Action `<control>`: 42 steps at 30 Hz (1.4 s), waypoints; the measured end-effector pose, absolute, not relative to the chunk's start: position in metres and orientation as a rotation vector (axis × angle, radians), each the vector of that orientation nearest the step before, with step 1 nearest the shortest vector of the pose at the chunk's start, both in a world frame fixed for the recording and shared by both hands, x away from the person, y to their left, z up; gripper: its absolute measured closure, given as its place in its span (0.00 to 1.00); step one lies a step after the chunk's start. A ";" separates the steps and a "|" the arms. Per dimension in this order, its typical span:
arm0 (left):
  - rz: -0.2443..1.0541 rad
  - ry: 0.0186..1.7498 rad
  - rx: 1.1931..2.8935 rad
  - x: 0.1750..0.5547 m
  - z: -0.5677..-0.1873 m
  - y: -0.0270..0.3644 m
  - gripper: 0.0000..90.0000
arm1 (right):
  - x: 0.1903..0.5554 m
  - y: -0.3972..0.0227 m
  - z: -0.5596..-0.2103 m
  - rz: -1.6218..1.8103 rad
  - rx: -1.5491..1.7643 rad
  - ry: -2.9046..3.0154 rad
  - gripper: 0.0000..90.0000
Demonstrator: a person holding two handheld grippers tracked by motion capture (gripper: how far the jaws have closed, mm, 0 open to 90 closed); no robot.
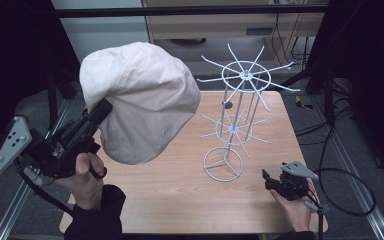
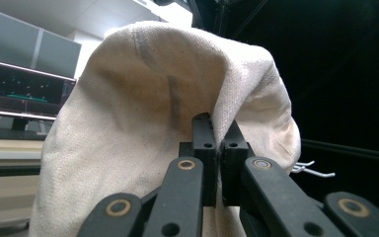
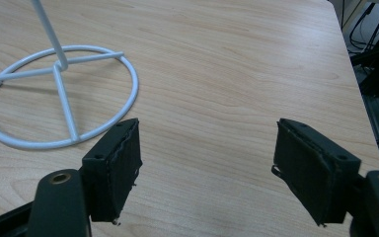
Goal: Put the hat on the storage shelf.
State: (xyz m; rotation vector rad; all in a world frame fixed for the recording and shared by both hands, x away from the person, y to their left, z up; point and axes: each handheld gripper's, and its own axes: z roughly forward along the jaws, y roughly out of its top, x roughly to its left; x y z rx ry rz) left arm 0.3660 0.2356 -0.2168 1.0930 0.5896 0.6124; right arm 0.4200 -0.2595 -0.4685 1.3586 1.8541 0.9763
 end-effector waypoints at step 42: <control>0.496 0.584 1.189 0.411 -0.227 0.177 0.98 | 0.420 -0.260 -0.468 0.977 1.347 1.857 0.29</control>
